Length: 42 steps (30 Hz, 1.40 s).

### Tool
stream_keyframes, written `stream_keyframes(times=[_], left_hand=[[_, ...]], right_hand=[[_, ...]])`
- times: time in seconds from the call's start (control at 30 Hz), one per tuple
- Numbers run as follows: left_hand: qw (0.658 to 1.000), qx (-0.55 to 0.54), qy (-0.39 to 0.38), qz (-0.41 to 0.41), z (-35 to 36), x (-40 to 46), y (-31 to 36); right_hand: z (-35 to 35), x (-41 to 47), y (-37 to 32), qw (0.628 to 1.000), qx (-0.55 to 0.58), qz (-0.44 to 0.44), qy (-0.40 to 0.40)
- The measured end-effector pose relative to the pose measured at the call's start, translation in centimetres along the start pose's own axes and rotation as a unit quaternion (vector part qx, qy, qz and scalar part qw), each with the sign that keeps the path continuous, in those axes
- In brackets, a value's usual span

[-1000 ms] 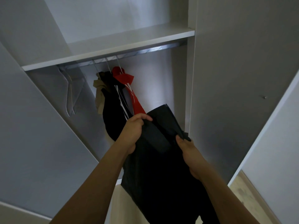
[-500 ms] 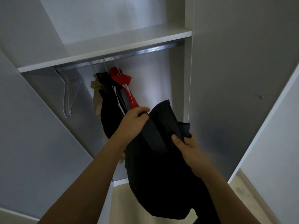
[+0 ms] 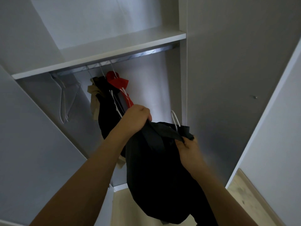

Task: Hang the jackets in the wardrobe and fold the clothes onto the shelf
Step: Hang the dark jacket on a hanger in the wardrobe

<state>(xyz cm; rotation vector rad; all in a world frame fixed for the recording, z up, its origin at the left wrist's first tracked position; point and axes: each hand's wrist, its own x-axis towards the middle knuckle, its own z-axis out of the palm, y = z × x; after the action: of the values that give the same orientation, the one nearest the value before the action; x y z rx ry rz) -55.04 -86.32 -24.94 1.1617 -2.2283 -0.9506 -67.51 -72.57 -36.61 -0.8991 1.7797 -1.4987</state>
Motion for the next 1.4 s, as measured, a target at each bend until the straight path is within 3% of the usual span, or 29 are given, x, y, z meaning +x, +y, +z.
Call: stream_keyframes(times=[0.17,0.4,0.57,0.77,1.0,1.07,1.17,1.27,1.4], left_hand=[[0.995,0.09,0.034,0.017,0.2,-0.1,-1.5],[0.992,0.075,-0.079,0.069,-0.6,-1.0,-3.0],[0.994,0.041,-0.087,0.049,0.7,-1.5,-3.3],[0.992,0.079,-0.087,0.045,1.2,-1.5,-2.3],[0.971,0.179,0.018,0.156,2.3,-2.1,-2.6],[0.97,0.164,0.057,0.169,2.8,-2.4,-3.0],[0.992,0.042,0.084,0.079,3.5,-2.8,-2.8],[0.996,-0.075,0.037,-0.029,4.3,-2.3,-2.0],[0.998,-0.039,0.008,-0.054,4.7,-1.4,-0.2]], right_hand=[[-0.6,0.3,0.2,0.995,0.083,0.049,0.041],[-1.0,0.2,0.6,0.992,0.072,0.045,0.091],[-0.9,0.1,0.7,0.992,0.07,0.063,0.084],[-1.5,-0.2,0.7,0.989,0.087,0.071,0.095],[-1.7,-0.2,0.6,0.988,0.095,0.071,0.099],[-1.7,-0.1,0.7,0.988,0.089,0.069,0.107],[-1.5,-0.1,1.0,0.989,0.075,0.062,0.109],[-0.7,-0.4,1.3,0.993,0.047,0.044,0.095],[0.0,-0.7,1.5,0.996,-0.007,0.02,0.089]])
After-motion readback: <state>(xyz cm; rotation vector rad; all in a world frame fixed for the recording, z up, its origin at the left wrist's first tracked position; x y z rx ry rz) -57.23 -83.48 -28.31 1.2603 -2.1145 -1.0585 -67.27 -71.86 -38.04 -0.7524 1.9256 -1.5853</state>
